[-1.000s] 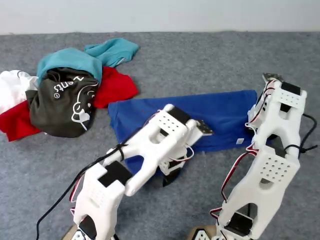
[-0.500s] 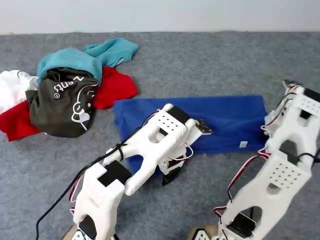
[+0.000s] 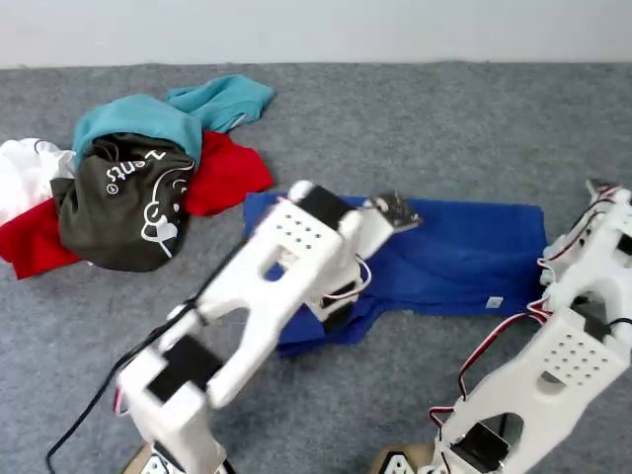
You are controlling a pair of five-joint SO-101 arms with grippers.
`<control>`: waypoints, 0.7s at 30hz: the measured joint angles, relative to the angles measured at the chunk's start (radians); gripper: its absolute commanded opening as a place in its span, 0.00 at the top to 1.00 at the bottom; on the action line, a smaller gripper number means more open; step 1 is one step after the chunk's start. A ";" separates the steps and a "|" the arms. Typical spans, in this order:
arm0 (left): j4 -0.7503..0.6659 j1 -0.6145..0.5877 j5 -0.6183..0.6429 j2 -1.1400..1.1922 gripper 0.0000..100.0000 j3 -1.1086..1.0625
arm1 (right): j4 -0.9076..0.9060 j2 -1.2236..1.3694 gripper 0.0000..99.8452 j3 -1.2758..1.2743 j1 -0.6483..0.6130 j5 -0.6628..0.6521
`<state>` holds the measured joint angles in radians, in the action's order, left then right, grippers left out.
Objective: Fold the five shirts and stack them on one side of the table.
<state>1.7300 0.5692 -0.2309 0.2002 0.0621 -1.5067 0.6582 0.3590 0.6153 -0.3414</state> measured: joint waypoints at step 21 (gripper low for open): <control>-0.186 -0.364 0.066 -0.370 0.80 -0.118 | 0.008 -0.270 0.67 -0.002 -0.080 -0.018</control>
<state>1.5443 0.2056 -0.1649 -0.1695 -0.0560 -1.4991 0.3882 0.3575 0.5355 -0.3598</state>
